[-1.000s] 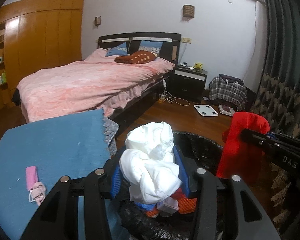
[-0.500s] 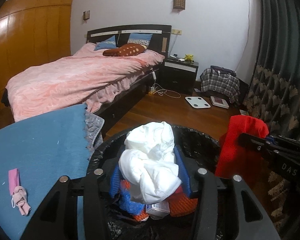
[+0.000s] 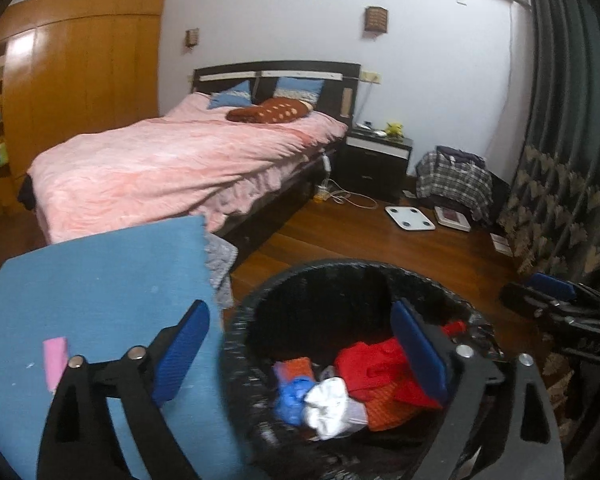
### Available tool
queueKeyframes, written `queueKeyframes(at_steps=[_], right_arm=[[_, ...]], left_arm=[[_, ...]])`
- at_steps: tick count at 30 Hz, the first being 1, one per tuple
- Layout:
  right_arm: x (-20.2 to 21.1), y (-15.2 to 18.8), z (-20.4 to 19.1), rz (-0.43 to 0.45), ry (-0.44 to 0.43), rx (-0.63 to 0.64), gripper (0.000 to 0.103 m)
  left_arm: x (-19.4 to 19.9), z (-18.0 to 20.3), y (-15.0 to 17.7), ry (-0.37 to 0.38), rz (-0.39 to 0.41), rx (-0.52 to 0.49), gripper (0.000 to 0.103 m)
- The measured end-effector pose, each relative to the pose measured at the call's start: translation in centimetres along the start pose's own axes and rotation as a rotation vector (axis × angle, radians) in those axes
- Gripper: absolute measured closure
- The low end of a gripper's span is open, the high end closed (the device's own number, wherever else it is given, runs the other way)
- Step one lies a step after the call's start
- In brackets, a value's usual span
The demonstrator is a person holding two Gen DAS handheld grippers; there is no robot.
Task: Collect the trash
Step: 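Move both grippers back toward the pink mask and sock on the table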
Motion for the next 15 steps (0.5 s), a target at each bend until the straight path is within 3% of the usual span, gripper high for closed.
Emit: queueKeyframes(at_steps=[5,15], right_arm=[[1.2,-0.8,-1.4,0.027,-0.026,0.004,0.009],[2.4,-1.6,-8.7,0.049,-0.123,0.089,0.007]], left_arm=[[2.9,-2.3,-0.2,-0.055,0.030,0.023,0.009],[8.5,-7.5,0.1,-0.186,0.076,0.072,0.008]])
Point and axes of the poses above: each gripper's, at about its wrist camera, not at the fingertips, and x roughly against the way its jaws point, z to its right, y to its underside, the point moved 8 cm from there along -x, roughly the way its jaws point, and after that the axes turned 13 degrees about y, right-handed, at the moved point
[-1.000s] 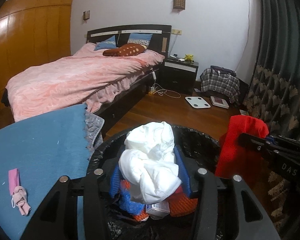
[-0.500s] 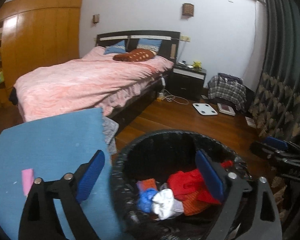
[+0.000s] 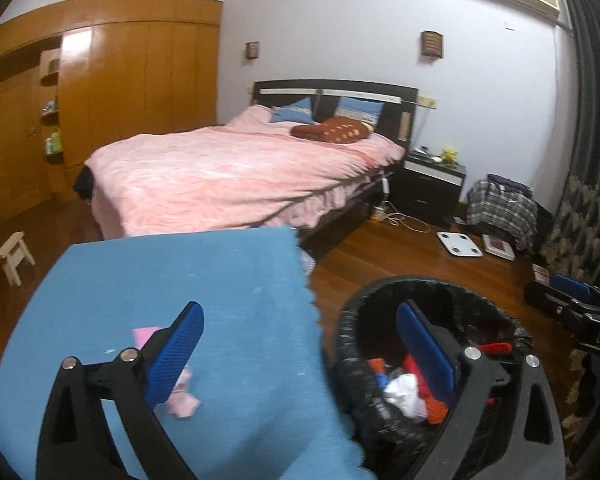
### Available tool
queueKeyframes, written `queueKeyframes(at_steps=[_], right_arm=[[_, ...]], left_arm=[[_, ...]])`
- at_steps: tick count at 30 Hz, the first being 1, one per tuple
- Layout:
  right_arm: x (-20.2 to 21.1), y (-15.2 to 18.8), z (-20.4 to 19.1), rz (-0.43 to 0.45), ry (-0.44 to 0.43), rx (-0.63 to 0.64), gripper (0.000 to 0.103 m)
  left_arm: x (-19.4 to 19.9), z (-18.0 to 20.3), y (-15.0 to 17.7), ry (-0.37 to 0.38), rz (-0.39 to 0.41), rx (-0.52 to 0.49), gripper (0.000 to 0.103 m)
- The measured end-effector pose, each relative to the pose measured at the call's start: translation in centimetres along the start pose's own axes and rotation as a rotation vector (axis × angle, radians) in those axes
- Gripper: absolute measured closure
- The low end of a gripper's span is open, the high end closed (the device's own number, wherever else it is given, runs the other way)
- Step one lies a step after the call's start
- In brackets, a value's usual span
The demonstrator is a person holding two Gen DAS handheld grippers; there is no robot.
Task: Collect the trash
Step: 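Move both grippers back toward the pink mask and sock on the table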
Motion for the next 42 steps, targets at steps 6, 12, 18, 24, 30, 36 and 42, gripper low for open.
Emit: queueKeyframes(at_steps=[6,12,18,24,30,36,42], right_arm=[[-0.4,-0.3,-5.3,-0.003,-0.061,0.060,0.007],[-1.3,0.1,-11.1,-0.009,-0.122,0.121,0.007],[-2.3,0.9,-16.5,-0.010,-0.169,0.177,0.007],[-4.3,2.2,-21.0,-0.032,-0.194,0.223,0.007],[-6.4,4.1,-24.8,-0.067,-0.205,0.228,0.007],[-7.9,6.6,-28.2,-0.102,-0.222,0.256,0.007],[-9.3,8.8,-30.9,-0.150,-0.239,0.289,0.007]], left_arm=[[2.6,-4.0,0.6,-0.077,0.011,0.040,0.008],[4.6,-8.3,1.8,-0.144,0.008,0.082,0.007],[5.5,-12.3,2.6,-0.187,0.008,0.116,0.007],[5.7,-15.8,3.7,-0.220,-0.003,0.132,0.007],[5.5,-19.0,5.4,-0.247,-0.018,0.137,0.007],[5.0,-22.8,8.3,-0.282,-0.061,0.156,0.007],[4.9,-25.2,10.4,-0.302,-0.090,0.186,0.007]])
Point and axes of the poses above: each gripper's, at about its wrist camera, not at the fingertips, and x roughly against the way its jaws point, z to its right, y to its underside, the point moved 8 cm from there along -x, roughly the way its jaws point, and after that the axes turned 13 degrees about y, right-handed, at the moved point
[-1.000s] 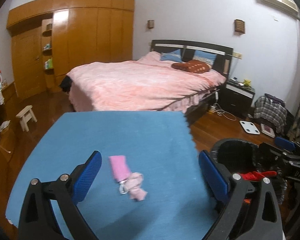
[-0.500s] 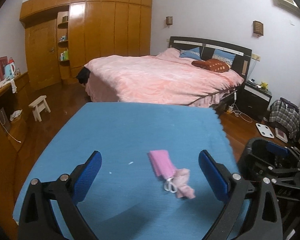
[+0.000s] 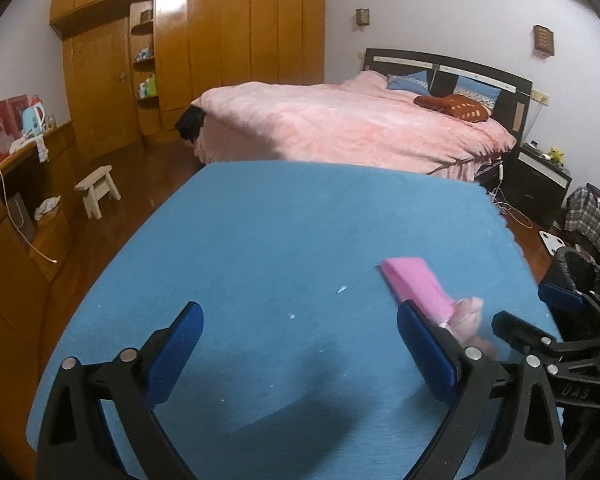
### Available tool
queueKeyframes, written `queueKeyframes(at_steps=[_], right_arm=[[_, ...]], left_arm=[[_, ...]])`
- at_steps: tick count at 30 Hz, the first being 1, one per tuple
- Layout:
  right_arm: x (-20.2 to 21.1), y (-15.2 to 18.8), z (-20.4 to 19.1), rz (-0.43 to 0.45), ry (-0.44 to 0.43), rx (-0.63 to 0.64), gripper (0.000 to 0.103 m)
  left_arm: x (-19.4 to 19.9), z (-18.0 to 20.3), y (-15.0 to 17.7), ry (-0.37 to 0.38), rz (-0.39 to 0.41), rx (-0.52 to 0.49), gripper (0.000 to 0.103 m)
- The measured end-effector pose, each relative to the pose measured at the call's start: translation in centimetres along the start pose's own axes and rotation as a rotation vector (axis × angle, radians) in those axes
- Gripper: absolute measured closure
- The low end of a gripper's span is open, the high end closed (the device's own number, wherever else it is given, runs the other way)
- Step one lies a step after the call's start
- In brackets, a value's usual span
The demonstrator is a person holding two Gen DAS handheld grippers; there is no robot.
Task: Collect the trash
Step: 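Move both grippers back toward the pink mask and sock on the table, then grasp the pink sock with the right gripper while the left grasps the pink mask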
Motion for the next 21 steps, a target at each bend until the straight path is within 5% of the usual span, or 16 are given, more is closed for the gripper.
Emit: queueKeyframes(at_steps=[6,8,15,21], right_arm=[[-1.3,1.1,-1.4,-0.045,-0.020,0.028,0.013],[-1.6,1.6,-1.9,-0.065,-0.038,0.044,0.027],[-2.1,3.1,-2.3,-0.135,-0.086,0.057,0.048],[-1.9,3.8,-2.7,-0.159,-0.130,0.073,0.079]], left_arm=[[-0.4,-1.0,0.4,-0.004,-0.007,0.015,0.007],[-0.4,-1.2,0.4,-0.005,-0.006,0.020,0.007],[-0.5,-1.0,0.4,0.001,-0.010,0.026,0.007],[-0.9,-0.1,0.3,0.012,-0.017,0.025,0.007]])
Point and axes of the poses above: each gripper's, at about its wrist camera, not at the fingertips, and x roughly against the way its jaws point, z to its right, y to its underside, the point moved 8 cm from there along -x, roughly the way its jaws point, and after that the axes turned 13 degrees about y, right-handed, at the moved point
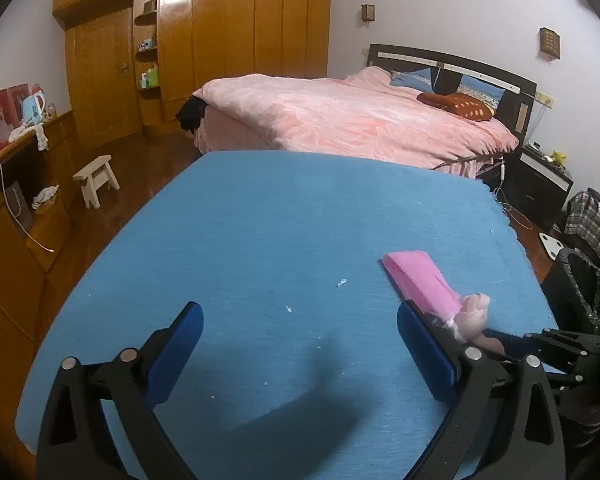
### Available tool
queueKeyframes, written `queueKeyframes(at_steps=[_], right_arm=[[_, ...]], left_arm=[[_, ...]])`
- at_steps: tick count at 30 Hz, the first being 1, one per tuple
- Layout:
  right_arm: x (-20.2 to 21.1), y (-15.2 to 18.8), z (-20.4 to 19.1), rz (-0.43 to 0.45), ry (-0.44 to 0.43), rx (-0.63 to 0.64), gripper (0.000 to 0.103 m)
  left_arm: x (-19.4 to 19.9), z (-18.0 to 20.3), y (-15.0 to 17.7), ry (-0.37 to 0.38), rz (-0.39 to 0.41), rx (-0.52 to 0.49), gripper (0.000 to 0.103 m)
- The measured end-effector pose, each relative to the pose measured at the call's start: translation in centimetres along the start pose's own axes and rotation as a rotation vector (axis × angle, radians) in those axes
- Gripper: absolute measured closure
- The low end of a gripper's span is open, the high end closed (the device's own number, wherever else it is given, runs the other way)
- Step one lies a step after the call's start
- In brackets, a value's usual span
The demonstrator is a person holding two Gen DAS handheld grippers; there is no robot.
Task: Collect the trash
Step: 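Grasp the pink sock with the right gripper while the left grasps the pink mask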
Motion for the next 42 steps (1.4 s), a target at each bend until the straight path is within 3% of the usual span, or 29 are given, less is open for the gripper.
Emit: queueKeyframes(at_steps=[2,9,15,17,22,33,35,42], right_arm=[[0.2,0.1,0.2,0.001,-0.009,-0.002,0.086],[1.6,0.1,2.0,0.009,-0.021,-0.023,0.088],[2.6,0.5,3.7,0.002,-0.013,-0.045,0.070],[3.3,0.3,4.2,0.017,-0.016,-0.059,0.055],[3.7,-1.0,5.0,0.059,0.006,-0.063,0.054],[0.6,-1.7,3.0,0.025,-0.029,-0.043,0.056],[0.3,-1.6,2.4,0.018,-0.045,-0.028,0.062],[0.6,-1.6,2.8,0.016,-0.079,-0.054,0.068]], left_arm=[[-0.3,0.4,0.0,0.004,-0.007,-0.001,0.007],[-1.4,2.1,-0.1,0.023,-0.021,-0.014,0.007],[-2.2,3.2,0.0,0.036,-0.034,-0.020,0.007],[-2.3,3.4,0.1,0.037,-0.037,-0.021,0.007],[-2.4,3.7,-0.1,0.036,-0.032,-0.024,0.007],[-2.9,3.2,-0.3,0.029,-0.025,-0.008,0.007],[-2.9,3.2,-0.3,0.028,-0.028,-0.005,0.007],[-3.0,3.3,-0.2,0.030,-0.032,-0.005,0.007]])
Point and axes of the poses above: each gripper's, at about its wrist camera, not at the fingertips, and x roughly against the way its jaws point, z to its right, y to its underside, the point moved 8 cm from there along -x, roughly the way its jaws point, and after that the axes turned 13 degrees about y, right-handed, at the moved point
